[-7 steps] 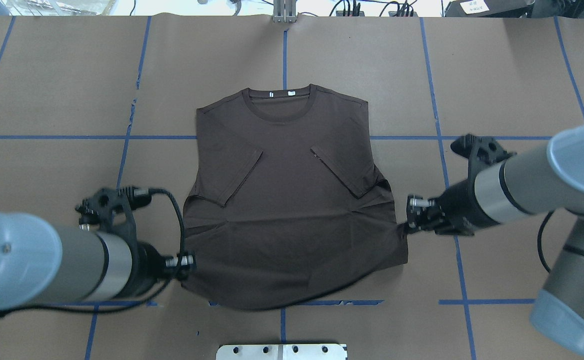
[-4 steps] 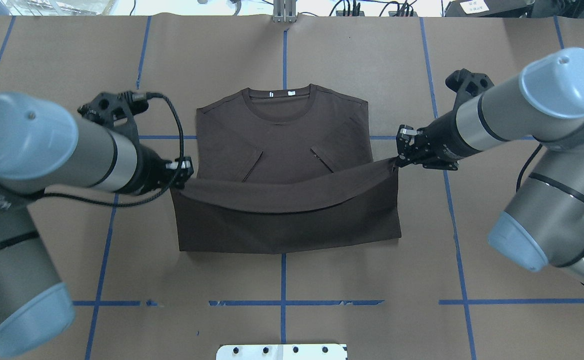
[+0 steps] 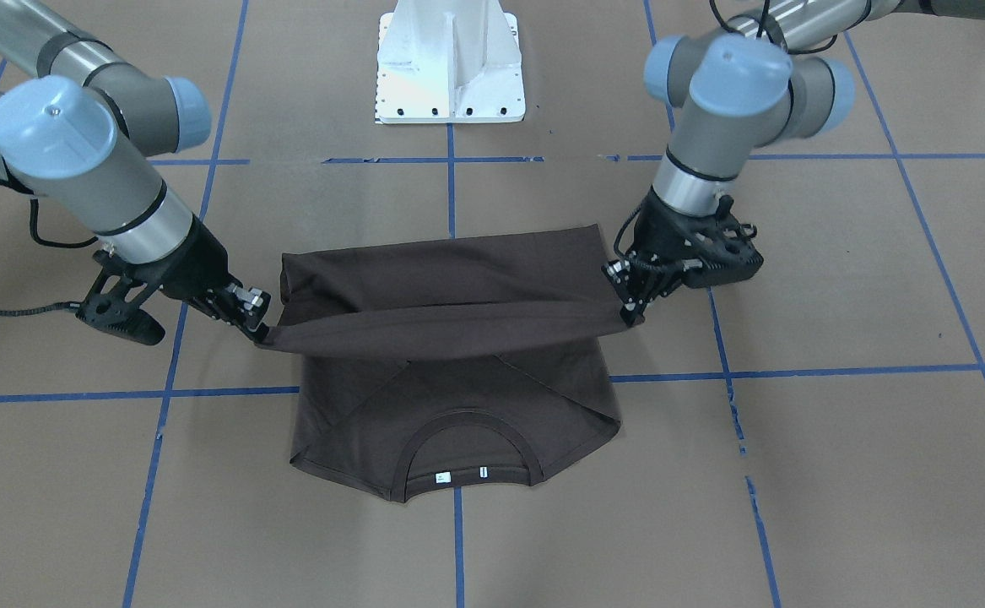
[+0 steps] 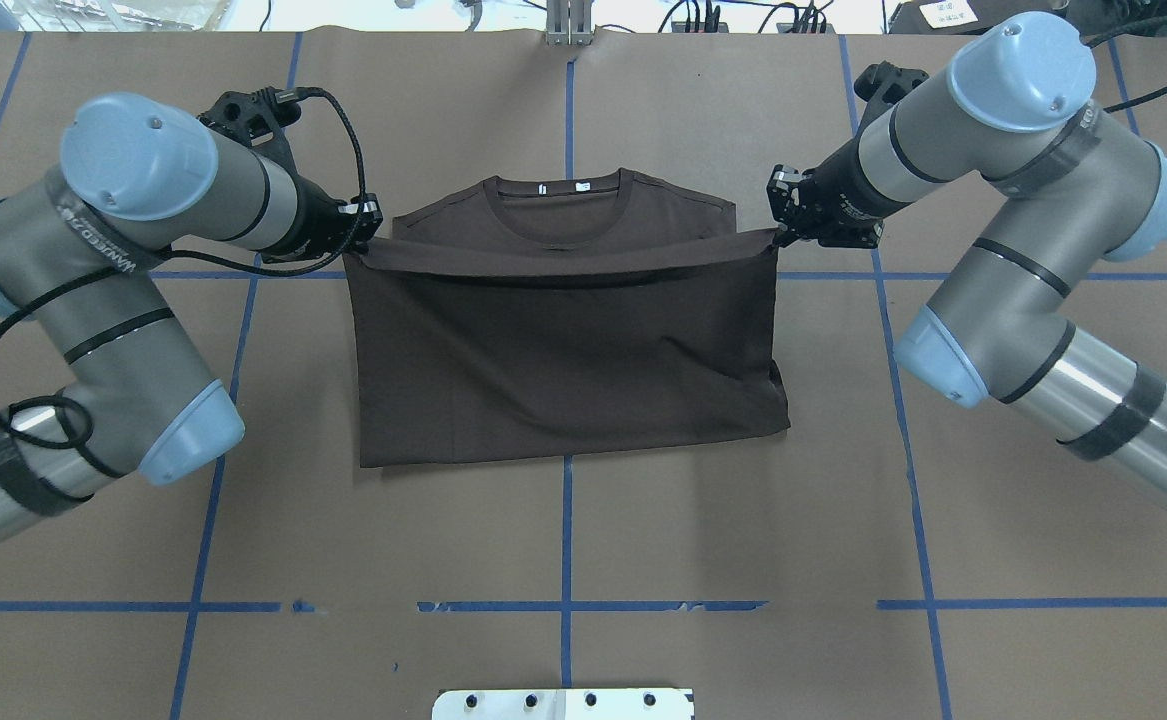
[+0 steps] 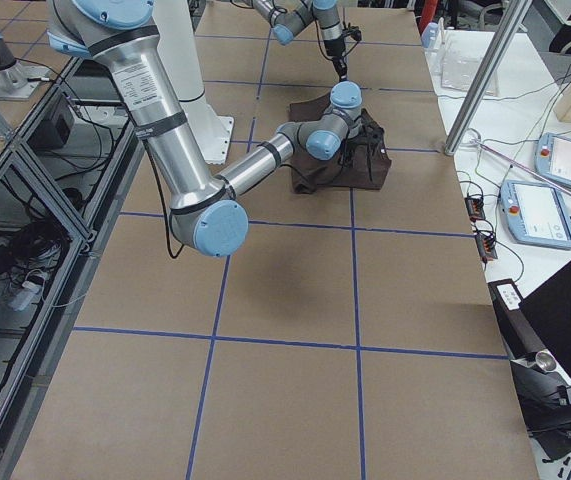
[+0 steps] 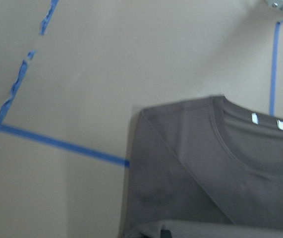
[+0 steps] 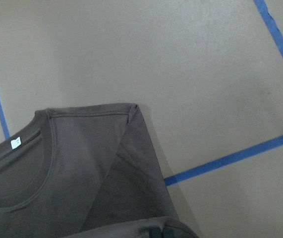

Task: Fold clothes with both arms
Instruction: 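Lower the hem onto the collar edge and open both grippers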

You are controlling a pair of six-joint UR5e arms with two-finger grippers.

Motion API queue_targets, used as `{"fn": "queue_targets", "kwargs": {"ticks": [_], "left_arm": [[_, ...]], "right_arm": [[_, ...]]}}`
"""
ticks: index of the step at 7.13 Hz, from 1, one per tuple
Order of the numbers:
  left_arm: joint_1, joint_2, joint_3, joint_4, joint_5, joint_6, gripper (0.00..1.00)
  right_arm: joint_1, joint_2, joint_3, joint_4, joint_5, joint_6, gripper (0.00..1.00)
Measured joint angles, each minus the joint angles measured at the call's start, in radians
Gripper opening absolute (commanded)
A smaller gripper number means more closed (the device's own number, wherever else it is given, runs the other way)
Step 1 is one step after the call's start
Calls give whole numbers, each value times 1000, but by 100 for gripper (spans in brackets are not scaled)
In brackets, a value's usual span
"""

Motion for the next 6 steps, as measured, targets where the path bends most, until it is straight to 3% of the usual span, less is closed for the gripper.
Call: {"fn": "queue_targets", "kwargs": {"ticks": [6], "left_arm": [[-35,-92,234,-123,19,31,0]], "right_arm": [[26,196,-354,124,-43,-3,0]]}}
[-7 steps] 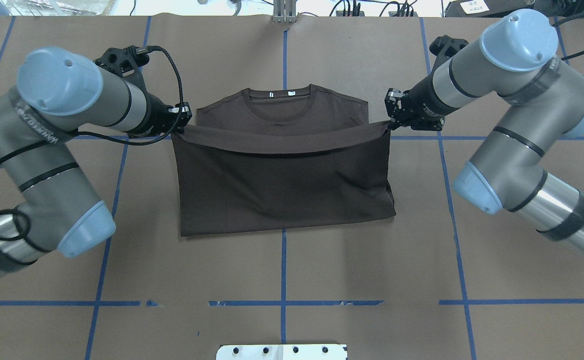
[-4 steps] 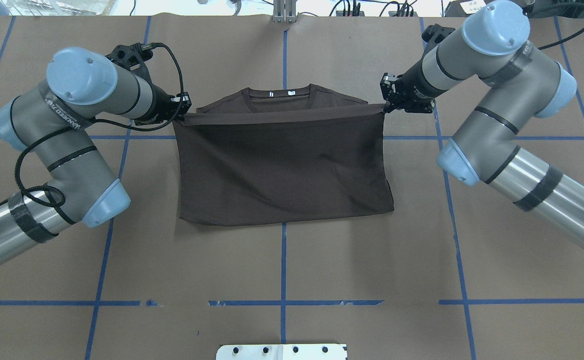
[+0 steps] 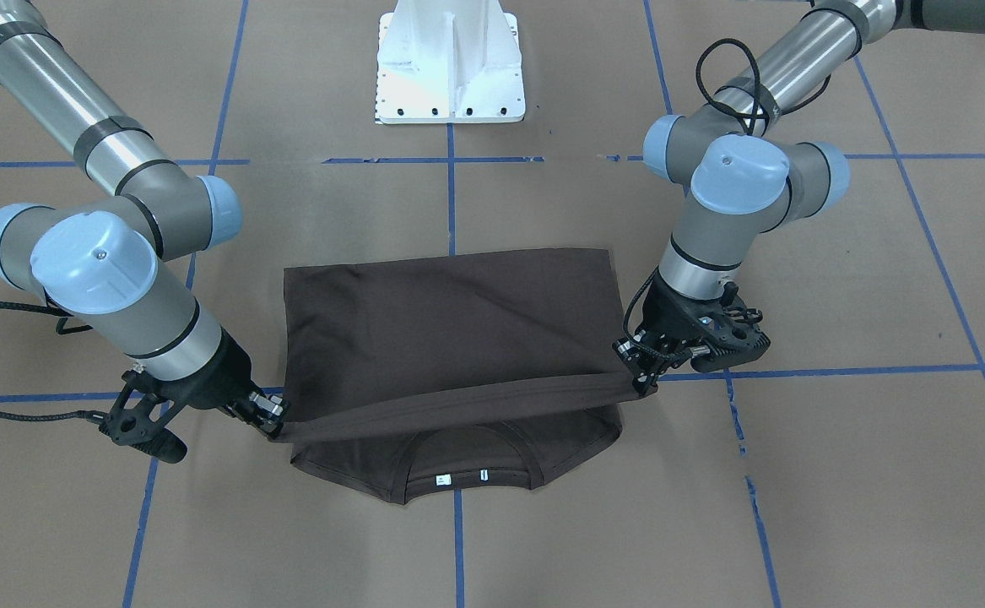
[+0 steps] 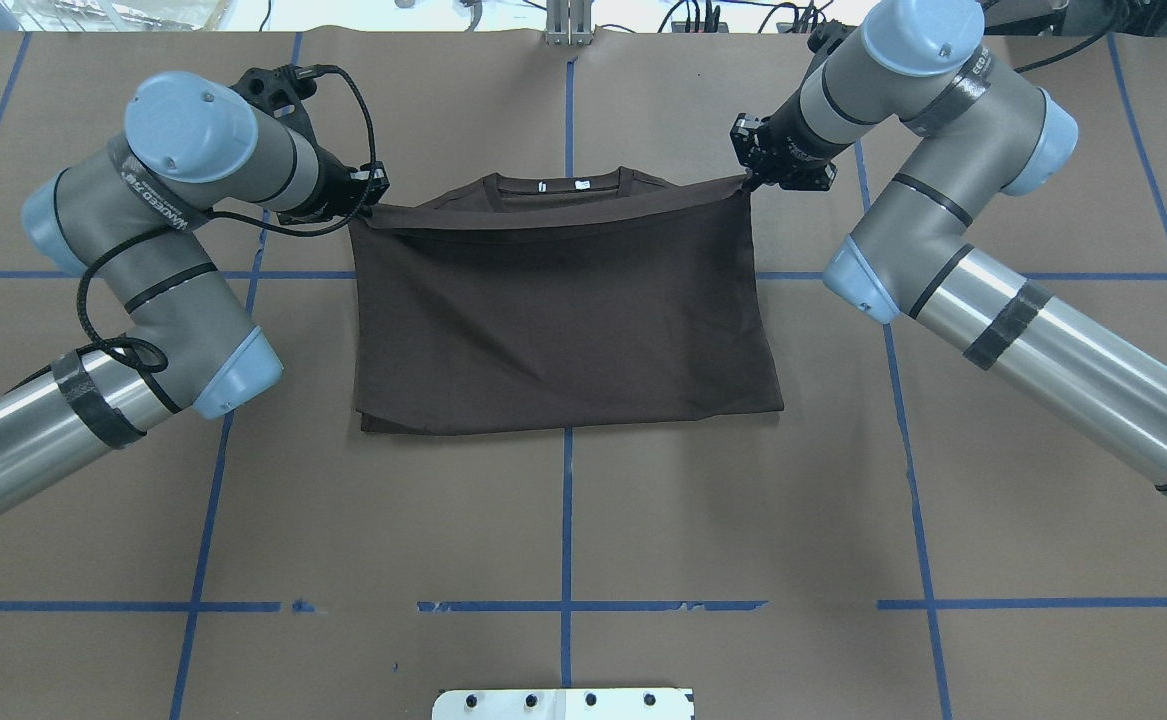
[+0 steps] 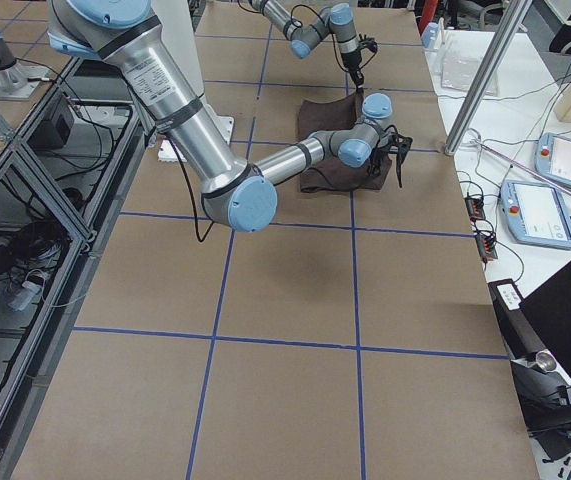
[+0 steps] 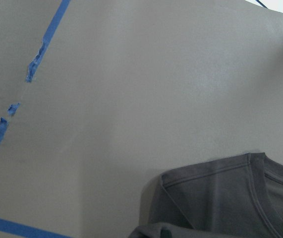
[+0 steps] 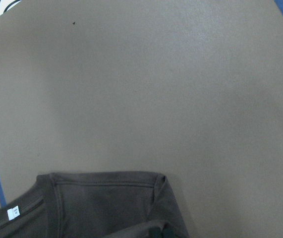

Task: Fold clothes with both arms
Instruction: 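Lower the hem onto the collar edge and open both grippers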

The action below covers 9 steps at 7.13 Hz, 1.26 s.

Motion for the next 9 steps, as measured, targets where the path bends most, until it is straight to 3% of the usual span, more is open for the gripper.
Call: {"fn": "queue_targets", "kwargs": {"ticks": [4,9], "left_arm": [[-6,-25,69,-43,9,2,0],[-6,-47,82,-42,19,-5,0]], "right_arm": [[4,11,-44,18,-17,0,0],[-3,17,-49,23,-21,0,0]]}}
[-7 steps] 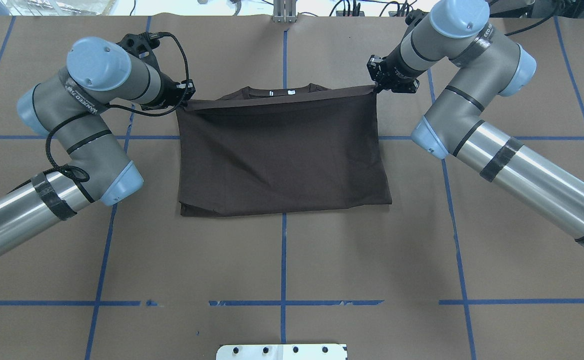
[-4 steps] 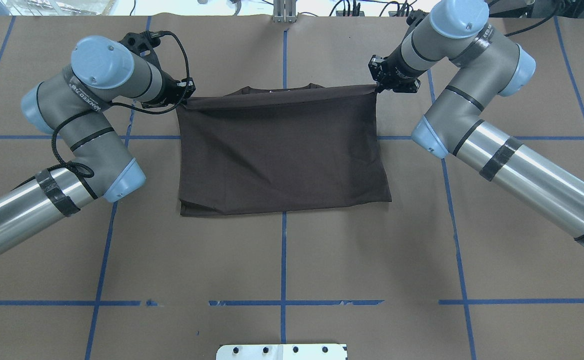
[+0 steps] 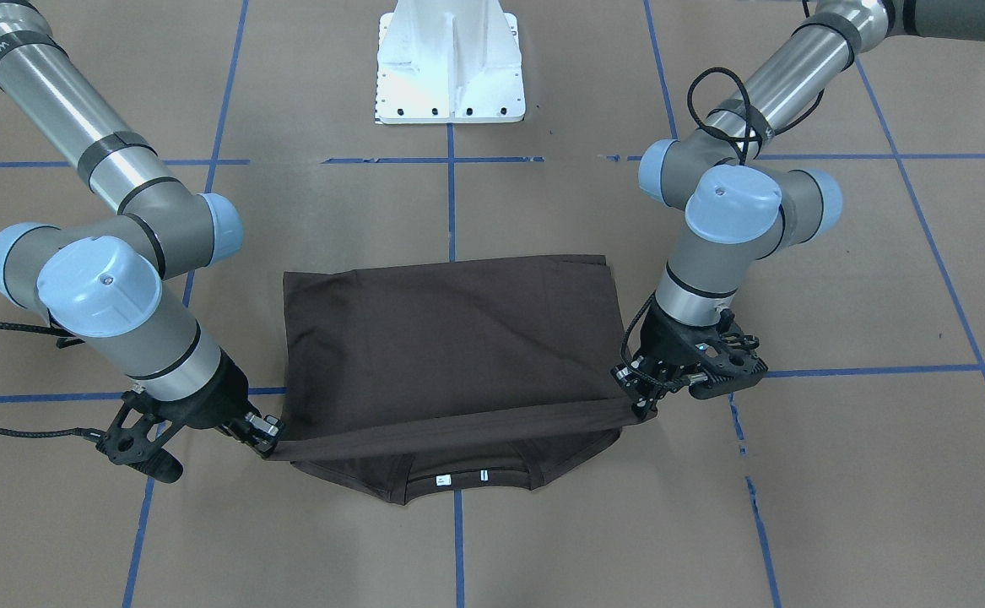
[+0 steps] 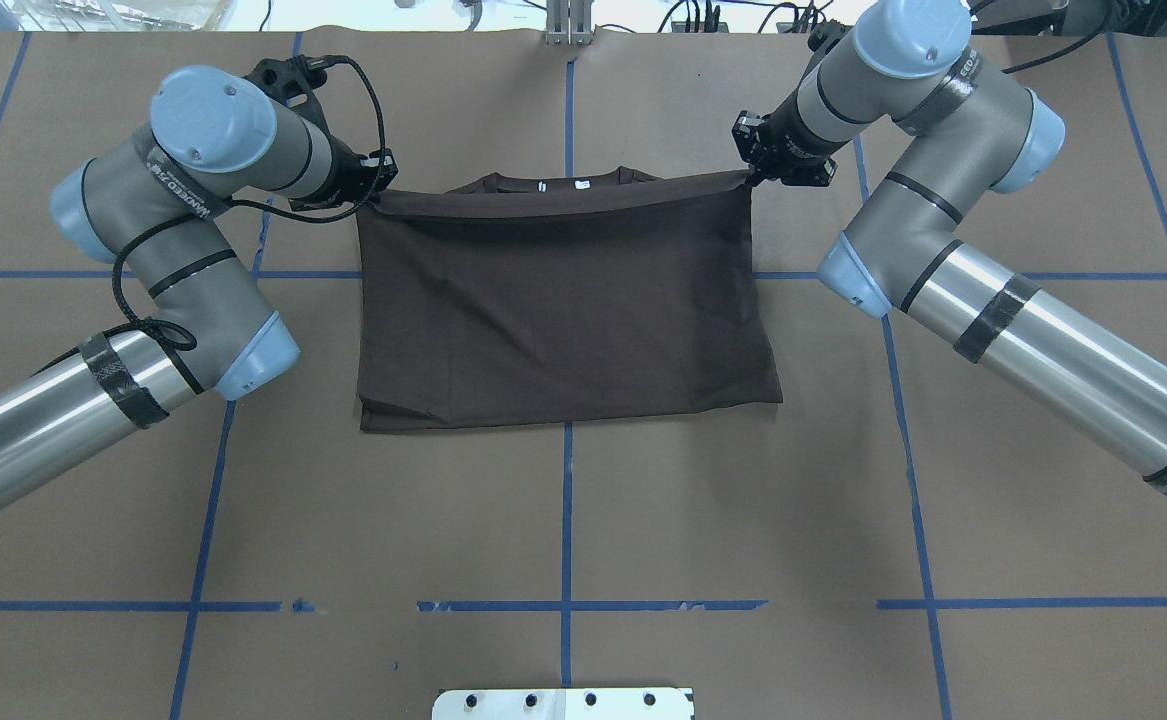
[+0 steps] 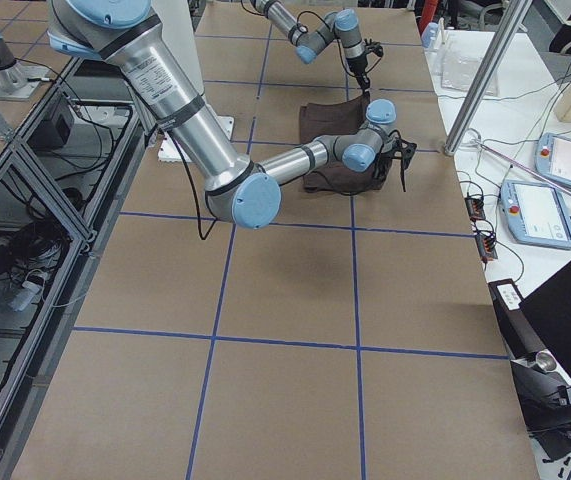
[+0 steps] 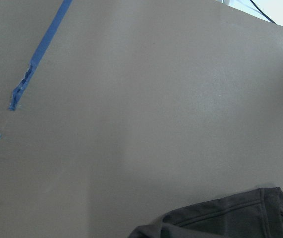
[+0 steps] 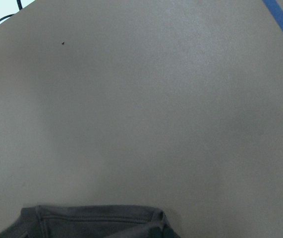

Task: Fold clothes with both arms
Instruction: 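Lower the hem onto the collar edge and open both grippers, then move the right gripper to the folded edge nearest it while left gripper rises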

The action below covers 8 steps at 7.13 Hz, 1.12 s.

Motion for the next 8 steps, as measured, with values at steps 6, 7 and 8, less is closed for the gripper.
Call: {"fn": "queue_targets", "kwargs": {"ticks": [6,7,8], "left_arm": [[-9,-22,23,8,4,5,100],[-15,-26,22,11,1,7,100],[-17,-28,16,13,-2,7,100]], "right_arm": [[-15,-17,11,59,8,2,100],[-25,-36,44,68,10,3,100],[-52,-87,120,70,8,3,100]]}}
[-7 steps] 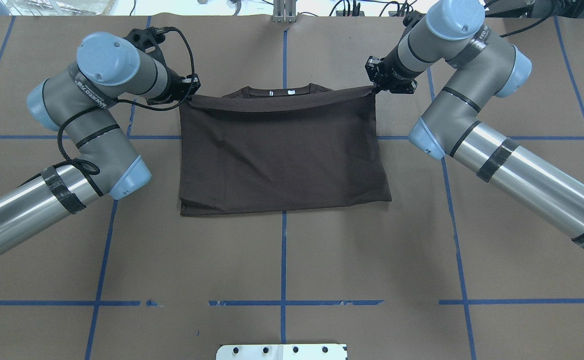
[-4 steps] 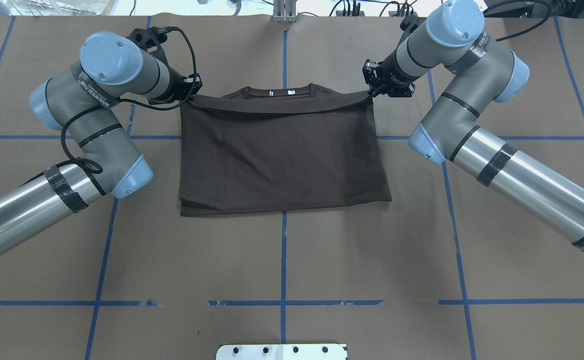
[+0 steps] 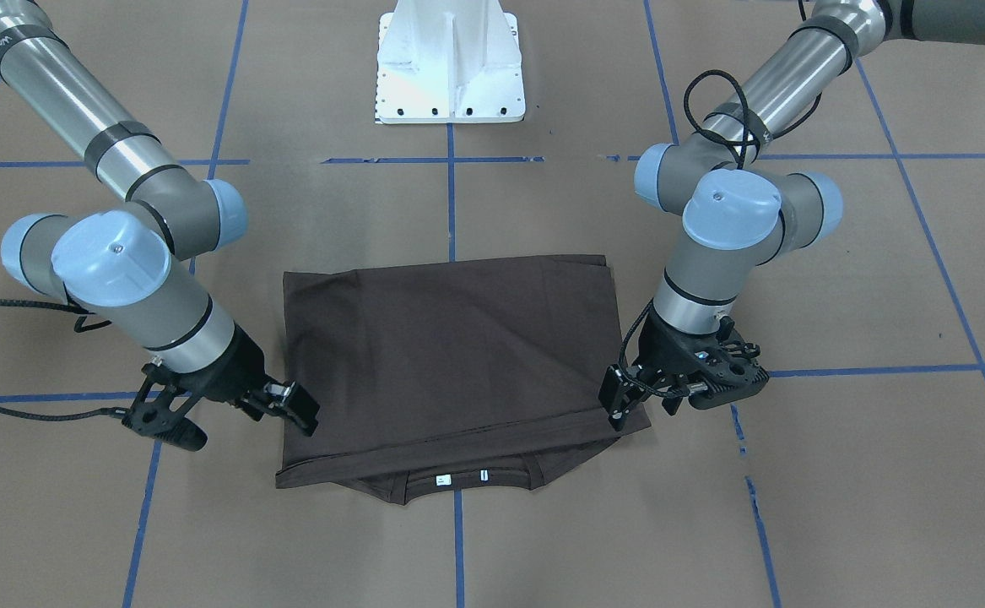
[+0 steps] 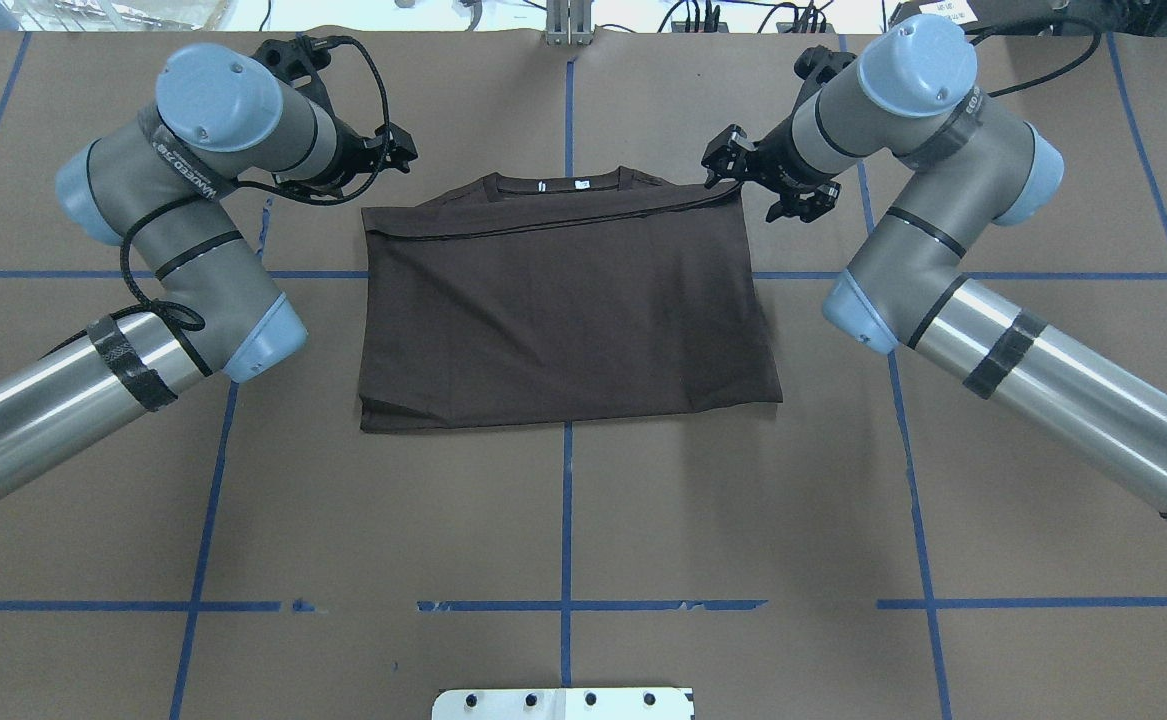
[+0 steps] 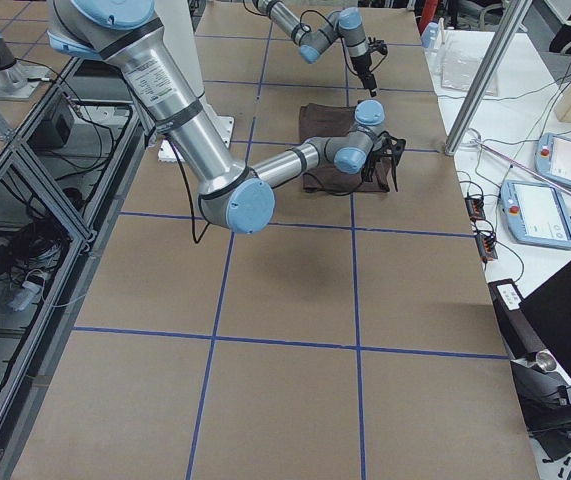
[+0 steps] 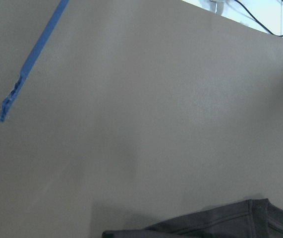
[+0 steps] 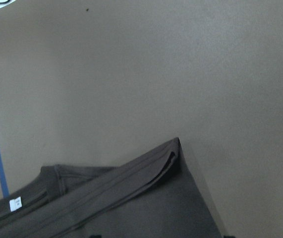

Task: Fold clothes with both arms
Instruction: 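Move the right gripper to the folded edge nearest it while left gripper rises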

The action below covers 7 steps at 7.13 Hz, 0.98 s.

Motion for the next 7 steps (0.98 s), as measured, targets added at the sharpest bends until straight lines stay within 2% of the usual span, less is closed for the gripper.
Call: {"fn": "queue_targets", "kwargs": {"ticks": [3,4,5,7], "left_arm": [[-2,-2,-27,4,-2,-8,100],[-2,-2,-43,9,-2,-10,100],[-2,-3,-54,17,-2,-11,100],[-2,-2,-62,21,-2,-10,100]], "right_arm": [[-151,-266,297,-6,-68,10,100],[-206,-325,343,-7,-105,11,99],[-242,-351,359,-7,-125,12,66],[-263,-362,369,-8,-124,12,34]]}}
